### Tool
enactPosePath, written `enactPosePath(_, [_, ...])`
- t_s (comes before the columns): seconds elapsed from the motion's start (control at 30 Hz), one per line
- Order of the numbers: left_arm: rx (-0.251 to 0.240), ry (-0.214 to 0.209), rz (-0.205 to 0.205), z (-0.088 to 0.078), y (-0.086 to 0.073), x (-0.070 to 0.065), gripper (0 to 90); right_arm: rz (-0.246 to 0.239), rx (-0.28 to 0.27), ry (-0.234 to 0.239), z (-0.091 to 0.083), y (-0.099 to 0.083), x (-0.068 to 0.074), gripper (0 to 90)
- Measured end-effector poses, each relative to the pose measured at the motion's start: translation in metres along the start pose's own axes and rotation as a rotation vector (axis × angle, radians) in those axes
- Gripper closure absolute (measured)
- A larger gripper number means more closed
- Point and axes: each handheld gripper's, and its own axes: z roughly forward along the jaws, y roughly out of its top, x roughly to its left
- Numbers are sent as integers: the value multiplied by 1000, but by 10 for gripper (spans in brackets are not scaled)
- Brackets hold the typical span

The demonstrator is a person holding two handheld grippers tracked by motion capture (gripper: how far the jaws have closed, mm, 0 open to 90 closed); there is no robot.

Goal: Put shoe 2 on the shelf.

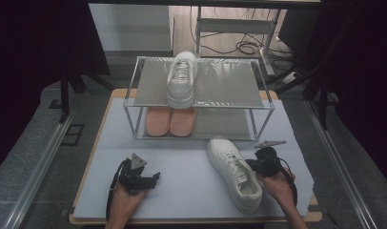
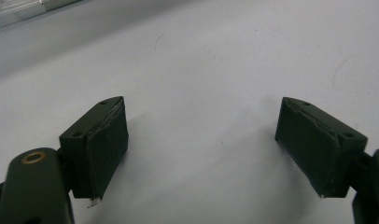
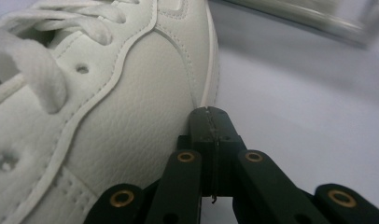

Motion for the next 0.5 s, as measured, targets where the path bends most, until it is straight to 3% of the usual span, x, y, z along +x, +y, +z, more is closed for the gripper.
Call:
enactPosePath(0.43, [0, 0, -1, 0, 0, 0, 171, -153, 33, 104, 31, 40, 29, 900])
enactPosePath(0.5, [0, 0, 0, 0, 0, 0, 171, -165, 39, 100, 33, 43, 31, 900])
